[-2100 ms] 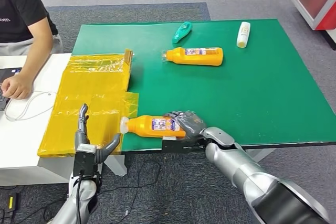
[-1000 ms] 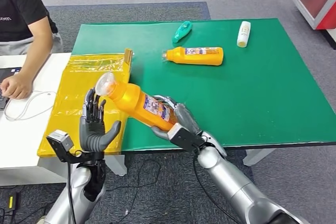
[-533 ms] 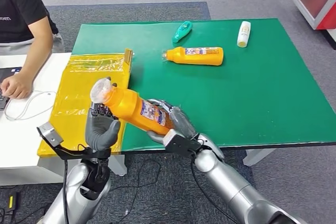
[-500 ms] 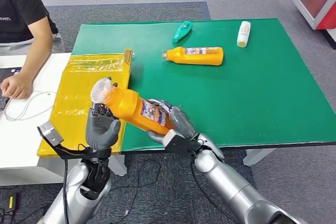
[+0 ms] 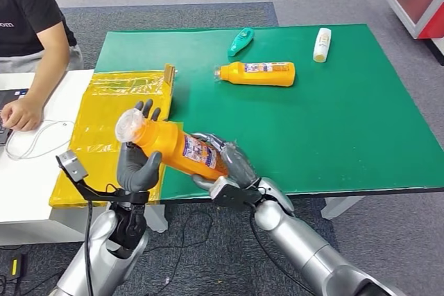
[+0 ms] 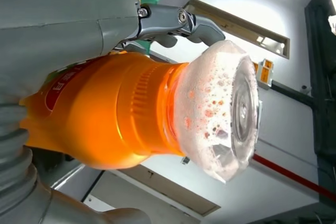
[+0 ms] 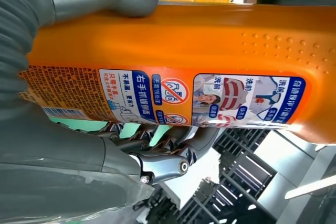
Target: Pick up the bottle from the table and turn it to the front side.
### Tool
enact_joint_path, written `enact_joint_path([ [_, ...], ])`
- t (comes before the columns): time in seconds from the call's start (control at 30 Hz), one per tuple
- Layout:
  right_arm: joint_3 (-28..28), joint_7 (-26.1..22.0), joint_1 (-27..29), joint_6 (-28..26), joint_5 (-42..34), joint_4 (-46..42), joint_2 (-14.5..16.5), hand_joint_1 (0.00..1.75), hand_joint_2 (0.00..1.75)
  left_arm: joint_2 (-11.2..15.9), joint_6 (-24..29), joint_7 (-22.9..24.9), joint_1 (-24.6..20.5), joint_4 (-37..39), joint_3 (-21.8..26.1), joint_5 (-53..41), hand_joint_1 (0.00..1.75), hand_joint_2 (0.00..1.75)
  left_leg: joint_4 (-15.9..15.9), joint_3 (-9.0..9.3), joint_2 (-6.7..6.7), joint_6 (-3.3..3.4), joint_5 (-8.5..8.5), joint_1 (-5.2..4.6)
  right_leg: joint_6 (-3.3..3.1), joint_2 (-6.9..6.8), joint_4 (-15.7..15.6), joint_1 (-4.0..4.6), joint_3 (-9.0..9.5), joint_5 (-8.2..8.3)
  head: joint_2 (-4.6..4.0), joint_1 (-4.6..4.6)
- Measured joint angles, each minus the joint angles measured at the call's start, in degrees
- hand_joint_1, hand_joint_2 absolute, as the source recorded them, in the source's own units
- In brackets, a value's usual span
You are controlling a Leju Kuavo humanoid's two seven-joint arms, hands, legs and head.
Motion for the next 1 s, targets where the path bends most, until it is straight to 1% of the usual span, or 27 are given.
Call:
enact_joint_path([
  [0.13,0.68,0.00,0.00,-1.74,0.62,0.00,-0.19,1.75,1.75,0.00,1.06,0.33,-0.34,0.65,0.00,-0.47,0.00,1.75,0.00,-0.01,0.00,0.00,0.00,0.00,0.00,0.00,0.00,0.00,0.00,0.00,0.00,0.00],
  [0.47,1.23,0.00,0.00,-3.33,0.20,-0.49,-0.48,1.75,1.75,0.02,2.36,0.51,-0.81,2.37,0.00,-1.11,0.00,1.75,0.00,-0.01,0.00,0.00,0.00,0.00,0.00,0.00,0.00,0.00,-0.01,0.00,0.00,-0.01],
  [0.73,1.33,0.04,-0.16,-3.21,-0.56,-1.74,-0.89,1.75,1.75,0.02,2.04,0.61,-1.92,4.47,0.00,-1.57,0.00,1.75,0.00,-0.02,0.00,0.00,0.00,0.00,0.00,0.00,0.00,0.00,-0.01,0.00,0.00,0.00],
  [1.0,1.32,0.07,-0.48,-1.47,-1.88,-2.35,-1.21,1.75,1.75,0.03,1.07,0.26,-2.73,5.81,-0.11,-2.33,0.00,1.75,0.00,-0.02,0.00,0.00,0.00,0.00,0.00,0.00,0.00,0.00,-0.02,0.01,0.00,0.00],
])
